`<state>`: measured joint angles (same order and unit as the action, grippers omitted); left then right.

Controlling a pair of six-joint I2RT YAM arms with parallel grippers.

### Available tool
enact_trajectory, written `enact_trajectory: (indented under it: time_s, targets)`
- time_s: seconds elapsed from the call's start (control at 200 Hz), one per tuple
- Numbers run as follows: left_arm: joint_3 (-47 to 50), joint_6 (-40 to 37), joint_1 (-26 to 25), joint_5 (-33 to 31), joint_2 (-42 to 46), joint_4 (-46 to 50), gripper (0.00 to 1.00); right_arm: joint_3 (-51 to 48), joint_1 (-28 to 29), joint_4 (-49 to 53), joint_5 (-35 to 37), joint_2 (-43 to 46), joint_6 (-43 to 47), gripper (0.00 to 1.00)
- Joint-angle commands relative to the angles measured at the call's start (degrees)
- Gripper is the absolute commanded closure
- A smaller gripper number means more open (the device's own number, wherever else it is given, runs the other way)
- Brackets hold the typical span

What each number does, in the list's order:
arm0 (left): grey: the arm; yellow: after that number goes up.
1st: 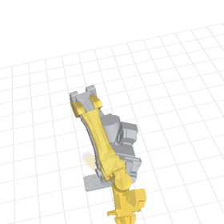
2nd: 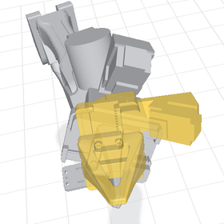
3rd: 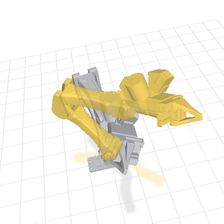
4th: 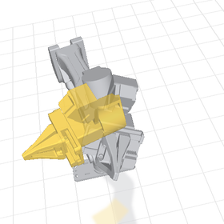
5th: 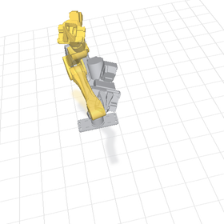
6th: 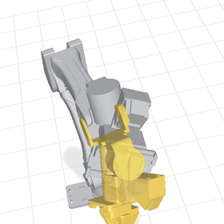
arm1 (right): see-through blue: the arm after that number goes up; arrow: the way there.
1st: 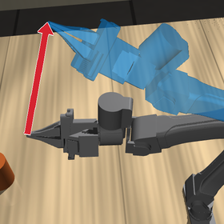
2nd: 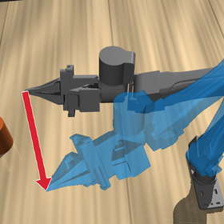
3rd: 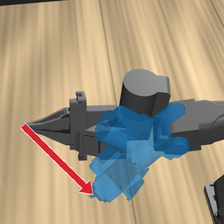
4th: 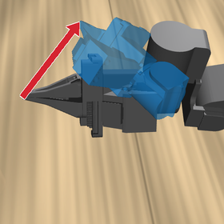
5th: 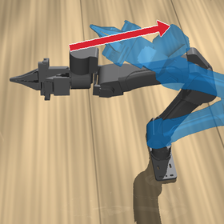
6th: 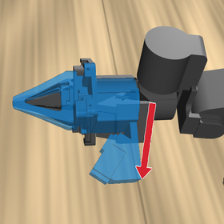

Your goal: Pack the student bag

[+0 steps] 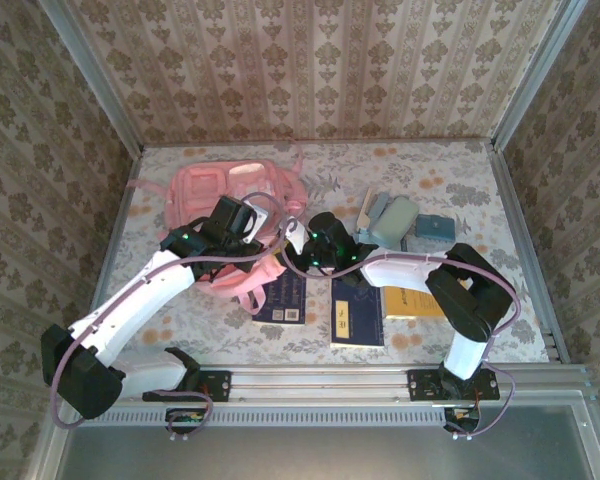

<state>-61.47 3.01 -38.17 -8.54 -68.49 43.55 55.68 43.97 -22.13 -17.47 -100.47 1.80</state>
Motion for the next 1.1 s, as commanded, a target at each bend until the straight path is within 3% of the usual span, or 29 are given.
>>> enact_trajectory:
  time_s: [0.0,0.415,0.6,0.735,0.915,1.095]
  targets:
    - [-0.73,0.25,0.38,0.36,2.90,-1.53,1.00,-0.49,-1.81,3.24,3.40,2.03,1.34,1.00]
    - [-0.38,-0.69,0.38,-0.69,5.41,0.04,1.00,3.88,-9.26,12.56,0.22,0.72,1.71,1.00]
    - [-2.35,-0.36,0.39,-0.22,7.46,0.81,1.00,12.00,-13.47,19.77,0.23,-4.78,0.99,1.00]
    - [-5.08,-0.28,0.45,0.37,7.04,1.39,1.00,20.55,-15.17,24.67,5.07,-11.34,-0.42,1.00]
    - [-7.97,-0.37,0.42,-0.15,4.26,0.95,1.00,31.88,-16.28,30.65,10.89,-19.09,-2.68,0.87]
    - [-11.97,1.40,3.70,0.21,-0.99,-0.54,1.00,26.57,-15.67,23.46,12.28,-12.49,-3.85,0.55]
